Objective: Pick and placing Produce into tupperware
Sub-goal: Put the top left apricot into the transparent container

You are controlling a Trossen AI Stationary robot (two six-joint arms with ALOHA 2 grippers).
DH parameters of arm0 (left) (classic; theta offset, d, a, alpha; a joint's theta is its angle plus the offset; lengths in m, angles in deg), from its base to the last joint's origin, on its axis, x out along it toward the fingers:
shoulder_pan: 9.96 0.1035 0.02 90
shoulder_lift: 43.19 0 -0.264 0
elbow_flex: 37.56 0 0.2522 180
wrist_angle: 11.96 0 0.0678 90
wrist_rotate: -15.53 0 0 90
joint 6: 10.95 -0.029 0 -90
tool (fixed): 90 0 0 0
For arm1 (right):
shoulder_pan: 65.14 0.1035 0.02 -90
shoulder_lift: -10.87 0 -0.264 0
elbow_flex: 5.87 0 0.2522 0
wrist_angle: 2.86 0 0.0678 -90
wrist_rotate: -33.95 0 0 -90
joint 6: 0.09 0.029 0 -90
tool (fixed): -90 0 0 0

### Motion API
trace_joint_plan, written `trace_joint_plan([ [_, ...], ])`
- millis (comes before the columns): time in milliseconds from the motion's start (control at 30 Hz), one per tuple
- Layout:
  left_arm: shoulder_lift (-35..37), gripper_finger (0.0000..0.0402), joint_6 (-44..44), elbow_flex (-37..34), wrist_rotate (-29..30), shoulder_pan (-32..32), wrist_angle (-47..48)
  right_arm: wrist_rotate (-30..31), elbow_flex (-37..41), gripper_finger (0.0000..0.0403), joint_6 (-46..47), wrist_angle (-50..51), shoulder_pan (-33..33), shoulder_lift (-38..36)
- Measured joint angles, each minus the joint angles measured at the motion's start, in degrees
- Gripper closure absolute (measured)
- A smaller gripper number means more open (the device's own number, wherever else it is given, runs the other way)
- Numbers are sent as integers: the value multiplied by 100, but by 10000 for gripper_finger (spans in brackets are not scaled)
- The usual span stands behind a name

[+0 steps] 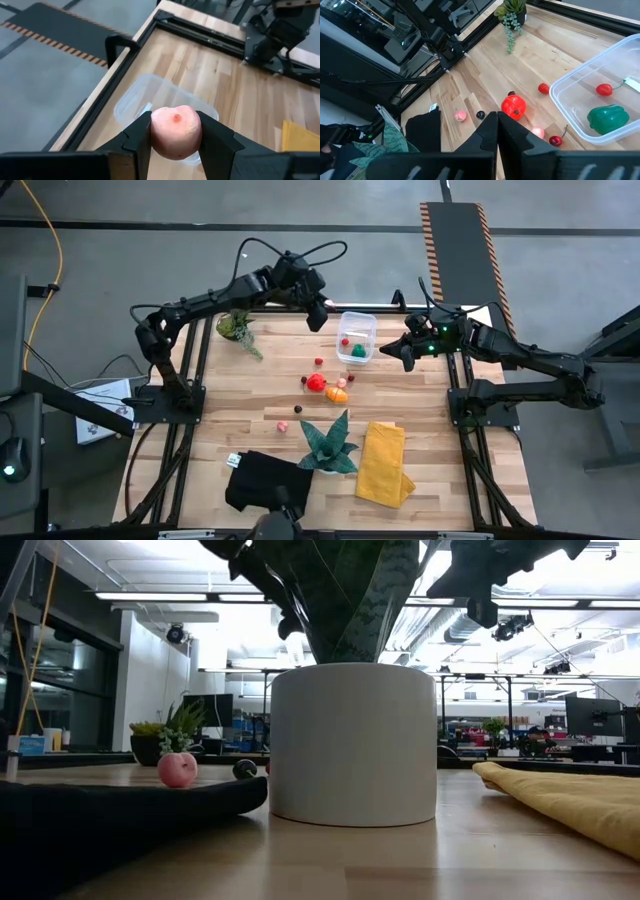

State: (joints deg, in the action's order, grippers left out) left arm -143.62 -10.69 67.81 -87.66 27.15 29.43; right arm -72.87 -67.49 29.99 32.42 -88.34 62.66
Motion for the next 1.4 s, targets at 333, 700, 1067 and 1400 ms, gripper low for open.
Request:
trace_joint_plan([
  [333,2,277,111,142,123,-3,324,2,0,402,-5,0,0,0],
  [700,2,277,148,142,236,-49,475,2,0,402,-5,0,-1,0],
  [1067,-190,277,253,137,231,-82,456,2,0,402,-34,-2,-1,-1],
  [1400,-1011,277,54,1106,336,-377,1112,2,0,402,-12,-2,-2,-1],
])
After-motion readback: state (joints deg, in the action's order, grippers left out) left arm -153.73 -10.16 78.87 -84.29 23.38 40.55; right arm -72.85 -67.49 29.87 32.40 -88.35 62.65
